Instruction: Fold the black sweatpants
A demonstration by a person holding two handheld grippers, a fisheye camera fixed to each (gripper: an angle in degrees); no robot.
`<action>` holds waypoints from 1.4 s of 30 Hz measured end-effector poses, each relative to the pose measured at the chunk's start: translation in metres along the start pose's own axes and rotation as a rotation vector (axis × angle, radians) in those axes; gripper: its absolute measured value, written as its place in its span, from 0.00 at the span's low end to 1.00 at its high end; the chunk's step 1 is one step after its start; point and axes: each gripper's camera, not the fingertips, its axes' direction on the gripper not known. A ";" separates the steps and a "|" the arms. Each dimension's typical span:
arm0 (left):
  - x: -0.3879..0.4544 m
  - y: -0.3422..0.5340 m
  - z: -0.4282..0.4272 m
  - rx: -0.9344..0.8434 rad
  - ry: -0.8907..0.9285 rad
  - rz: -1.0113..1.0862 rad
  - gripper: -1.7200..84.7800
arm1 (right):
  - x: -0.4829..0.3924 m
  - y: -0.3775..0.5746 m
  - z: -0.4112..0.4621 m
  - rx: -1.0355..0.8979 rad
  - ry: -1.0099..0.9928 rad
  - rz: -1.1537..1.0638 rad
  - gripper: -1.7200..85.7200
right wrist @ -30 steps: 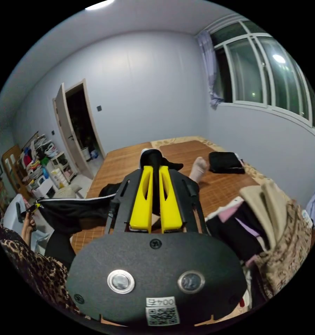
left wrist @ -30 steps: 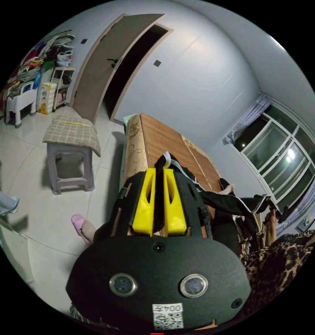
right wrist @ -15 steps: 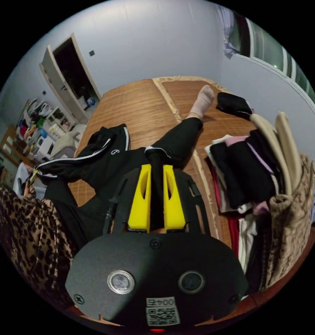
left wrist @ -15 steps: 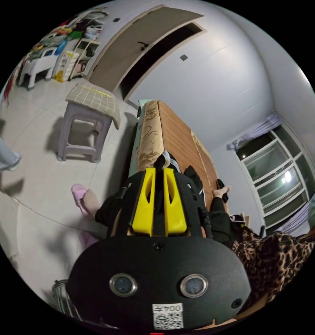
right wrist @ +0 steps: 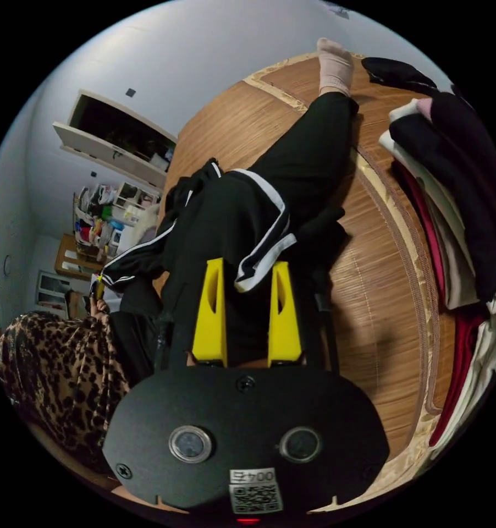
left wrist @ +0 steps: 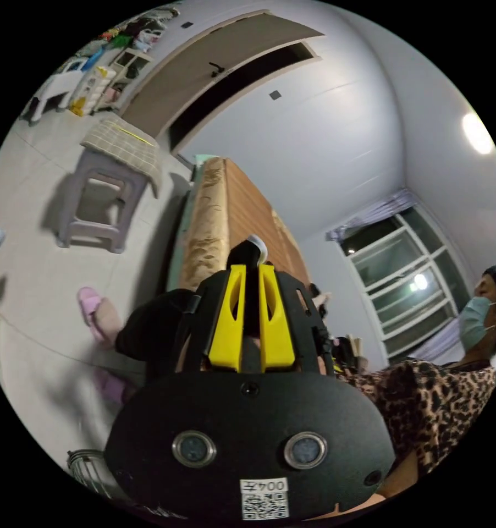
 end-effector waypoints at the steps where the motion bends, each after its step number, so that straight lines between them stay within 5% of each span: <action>1: 0.001 -0.003 0.001 -0.006 0.025 0.001 0.04 | 0.002 0.003 -0.007 0.003 -0.005 -0.001 0.12; 4: 0.009 -0.019 0.007 -0.026 0.163 0.003 0.04 | 0.010 0.014 -0.045 0.015 -0.079 -0.001 0.10; 7: 0.022 -0.035 0.014 -0.039 0.440 -0.010 0.04 | 0.026 0.029 -0.098 0.169 -0.477 -0.016 0.08; 9: 0.046 -0.049 0.009 0.030 0.666 0.022 0.04 | 0.038 0.048 -0.152 0.559 -0.990 -0.091 0.08; 11: 0.073 -0.060 -0.010 0.122 0.745 0.092 0.05 | 0.024 0.051 -0.194 0.721 -1.109 -0.186 0.08; 15: 0.139 -0.081 -0.068 0.314 0.787 0.240 0.05 | -0.055 0.056 -0.312 0.905 -1.027 -0.516 0.08; 22: 0.185 -0.085 -0.119 0.600 0.818 0.287 0.05 | -0.133 0.083 -0.423 1.178 -1.002 -0.760 0.08; 32: 0.147 -0.179 0.081 0.267 0.730 -0.117 0.05 | -0.200 -0.090 -0.346 1.010 -0.721 -0.563 0.08; 37: 0.262 -0.306 0.150 0.154 0.601 0.120 0.05 | -0.276 -0.231 -0.322 0.899 -0.591 -0.495 0.08; 42: 0.399 -0.382 0.171 0.250 0.599 0.353 0.06 | -0.374 -0.223 -0.361 1.163 -0.334 -0.701 0.08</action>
